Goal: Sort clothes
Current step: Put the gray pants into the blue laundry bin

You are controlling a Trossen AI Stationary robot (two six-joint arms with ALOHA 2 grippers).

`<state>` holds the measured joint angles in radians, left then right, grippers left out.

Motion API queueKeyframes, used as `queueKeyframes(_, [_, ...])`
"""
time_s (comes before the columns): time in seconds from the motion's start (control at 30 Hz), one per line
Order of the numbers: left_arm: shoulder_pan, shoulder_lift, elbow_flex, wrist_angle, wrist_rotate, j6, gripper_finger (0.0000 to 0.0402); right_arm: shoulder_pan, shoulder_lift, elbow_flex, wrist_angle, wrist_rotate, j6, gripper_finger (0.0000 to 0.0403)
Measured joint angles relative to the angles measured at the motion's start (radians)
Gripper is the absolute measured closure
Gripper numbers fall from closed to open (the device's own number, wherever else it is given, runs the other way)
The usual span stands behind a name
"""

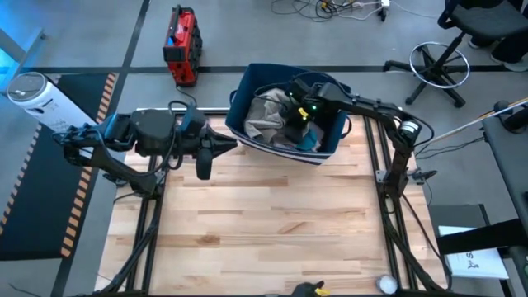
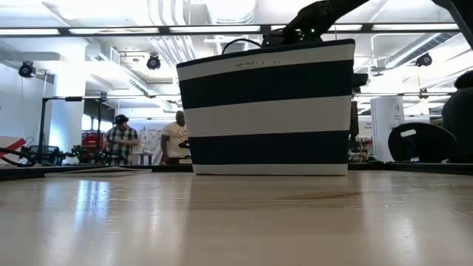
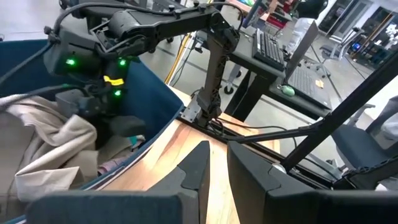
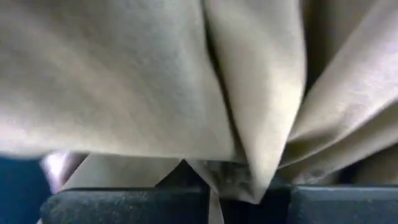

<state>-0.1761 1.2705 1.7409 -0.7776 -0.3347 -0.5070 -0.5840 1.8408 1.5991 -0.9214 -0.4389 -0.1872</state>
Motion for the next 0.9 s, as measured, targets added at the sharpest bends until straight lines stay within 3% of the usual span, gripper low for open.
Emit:
queueKeyframes(0.5, [0.0,-0.001,0.0,0.0,0.0,0.016,0.0359,0.05,-0.186,-0.001,-0.053,0.002,-0.017,0.0403])
queueKeyframes(0.7, [0.0,-0.001,0.0,0.0,0.0,0.017,0.0359,0.05,-0.288,-0.001,0.062,0.011,-0.007,0.0403])
queueKeyframes(0.9, [0.0,-0.001,0.0,0.004,0.0,0.019,0.0359,0.05,-0.289,-0.001,0.191,-0.021,-0.02,0.0403])
